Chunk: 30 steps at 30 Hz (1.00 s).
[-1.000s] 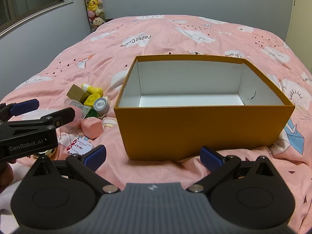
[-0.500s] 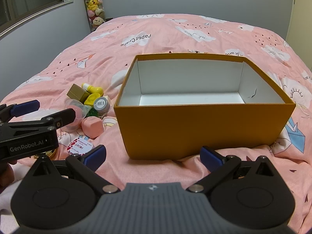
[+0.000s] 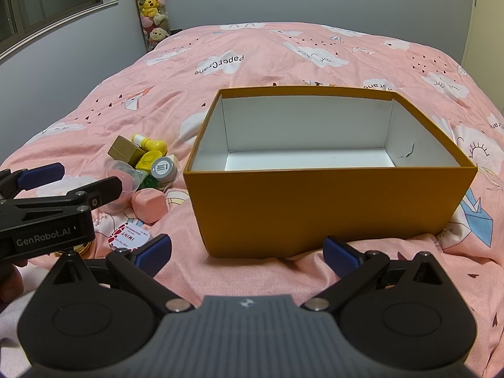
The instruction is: Organize rigid objects
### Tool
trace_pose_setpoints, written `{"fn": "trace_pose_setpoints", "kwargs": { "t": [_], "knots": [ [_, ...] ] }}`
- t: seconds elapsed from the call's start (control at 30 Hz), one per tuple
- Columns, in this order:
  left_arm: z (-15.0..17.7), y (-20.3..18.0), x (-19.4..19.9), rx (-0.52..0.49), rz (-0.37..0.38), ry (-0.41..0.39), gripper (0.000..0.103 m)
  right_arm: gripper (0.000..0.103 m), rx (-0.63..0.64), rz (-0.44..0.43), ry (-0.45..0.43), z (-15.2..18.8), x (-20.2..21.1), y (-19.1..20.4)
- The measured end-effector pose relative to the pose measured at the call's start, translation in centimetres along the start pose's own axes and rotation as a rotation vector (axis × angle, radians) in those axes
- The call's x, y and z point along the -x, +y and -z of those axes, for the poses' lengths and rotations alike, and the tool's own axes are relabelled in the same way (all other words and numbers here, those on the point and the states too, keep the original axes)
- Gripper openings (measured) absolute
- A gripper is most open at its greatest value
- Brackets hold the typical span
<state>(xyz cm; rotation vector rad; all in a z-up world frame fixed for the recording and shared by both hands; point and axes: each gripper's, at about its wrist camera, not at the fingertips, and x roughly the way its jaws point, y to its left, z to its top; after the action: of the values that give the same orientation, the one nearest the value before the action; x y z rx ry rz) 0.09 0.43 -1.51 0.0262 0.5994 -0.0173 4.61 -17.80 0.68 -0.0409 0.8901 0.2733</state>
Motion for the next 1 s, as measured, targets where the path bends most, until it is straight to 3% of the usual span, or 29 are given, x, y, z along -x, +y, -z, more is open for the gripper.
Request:
{"fn": "trace_pose_setpoints", "kwargs": {
  "t": [1.0],
  "knots": [
    [-0.25,-0.19,-0.06,0.003,0.005,0.017,0.103,0.100,-0.005,-0.001,0.012,-0.08,-0.16,-0.12]
  ]
}}
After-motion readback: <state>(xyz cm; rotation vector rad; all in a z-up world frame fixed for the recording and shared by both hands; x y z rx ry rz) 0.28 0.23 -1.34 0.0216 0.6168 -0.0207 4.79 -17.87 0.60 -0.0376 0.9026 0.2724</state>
